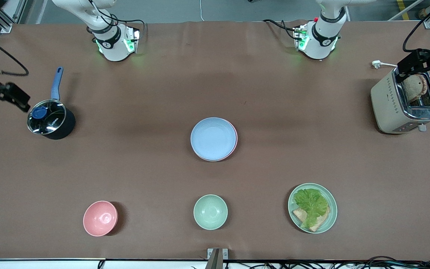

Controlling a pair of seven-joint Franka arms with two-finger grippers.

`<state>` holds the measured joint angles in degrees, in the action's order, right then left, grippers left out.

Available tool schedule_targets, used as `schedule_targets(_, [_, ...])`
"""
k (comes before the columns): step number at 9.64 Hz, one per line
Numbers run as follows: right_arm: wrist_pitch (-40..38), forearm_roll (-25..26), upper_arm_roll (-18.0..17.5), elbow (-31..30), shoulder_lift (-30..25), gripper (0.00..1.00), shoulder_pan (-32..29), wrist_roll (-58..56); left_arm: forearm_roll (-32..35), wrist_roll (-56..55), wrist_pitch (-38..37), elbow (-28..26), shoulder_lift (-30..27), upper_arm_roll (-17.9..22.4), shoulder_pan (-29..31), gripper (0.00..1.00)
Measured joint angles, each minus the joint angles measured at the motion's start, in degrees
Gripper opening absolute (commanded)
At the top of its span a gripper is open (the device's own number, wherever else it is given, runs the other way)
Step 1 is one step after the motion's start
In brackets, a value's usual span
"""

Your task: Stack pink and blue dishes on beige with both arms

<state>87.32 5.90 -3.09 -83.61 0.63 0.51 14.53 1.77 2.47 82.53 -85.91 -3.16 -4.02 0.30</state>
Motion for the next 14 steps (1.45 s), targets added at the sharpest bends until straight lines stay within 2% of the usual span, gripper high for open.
schedule_targets(3, [-1.0,-4.1,1.5,0.0,1.3,1.00,-0.1,0.4,0.0,0.0,-0.1,0.0,0.0,-0.9,-0.1,1.00])
schedule_targets(10, [-1.5,-2.6,2.1,0.0,1.4,1.00,-1.0,-6.6,0.0,0.0,-0.5,1.0,0.2,-0.9,-0.1,1.00])
schedule_targets(14, [-2.0,-2.4,4.3,0.0,1.4,1.00,-2.2,-7.9,-0.5,0.0,-2.4,1.0,1.1,-1.0,-0.3,1.00])
